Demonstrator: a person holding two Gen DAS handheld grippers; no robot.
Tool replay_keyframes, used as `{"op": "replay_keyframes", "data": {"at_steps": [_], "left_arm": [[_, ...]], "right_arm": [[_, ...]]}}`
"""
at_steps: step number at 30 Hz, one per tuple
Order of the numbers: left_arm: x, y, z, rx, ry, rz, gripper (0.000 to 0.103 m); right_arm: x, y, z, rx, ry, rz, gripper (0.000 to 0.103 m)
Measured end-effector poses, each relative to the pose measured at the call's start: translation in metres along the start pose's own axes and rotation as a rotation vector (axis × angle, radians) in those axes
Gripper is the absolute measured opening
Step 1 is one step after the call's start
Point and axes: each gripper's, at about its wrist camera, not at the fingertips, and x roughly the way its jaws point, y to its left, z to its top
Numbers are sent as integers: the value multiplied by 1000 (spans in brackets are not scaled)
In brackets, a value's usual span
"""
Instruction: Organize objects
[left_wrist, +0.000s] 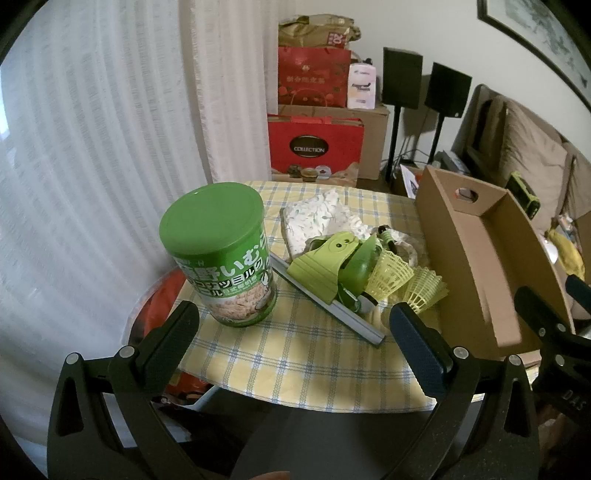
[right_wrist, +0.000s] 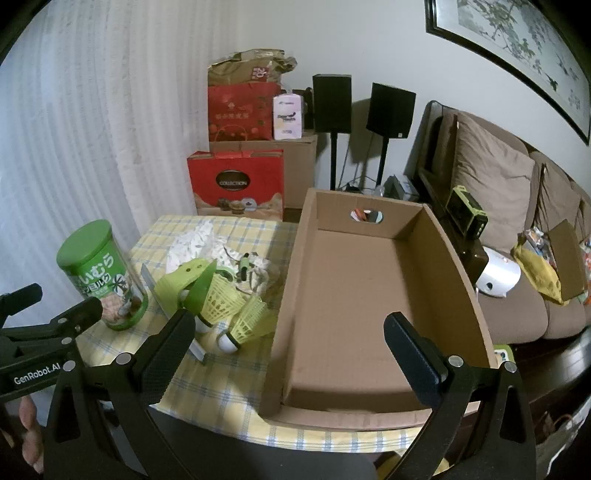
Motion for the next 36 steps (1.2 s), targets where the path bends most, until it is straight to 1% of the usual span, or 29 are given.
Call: {"op": "replay_keyframes", "data": {"at_steps": [12,18,25,32,36], "left_arm": [[2,3,1,-5,2,7,103],[8,13,4,-19,4,21,103],[20,53,8,-95,-8,-11,103],[38,97,6,-158,8,1,103],[51,118,1,-190,7,-16,103]], "right_arm": [[1,0,2,-4,-1,6,103],[7,8,10,-13,-10,31,103],[13,28,23,-51,-30,73,103],[25,54,33,-81,-25,164,103],[34,71,36,-113,-20,217,103]]}}
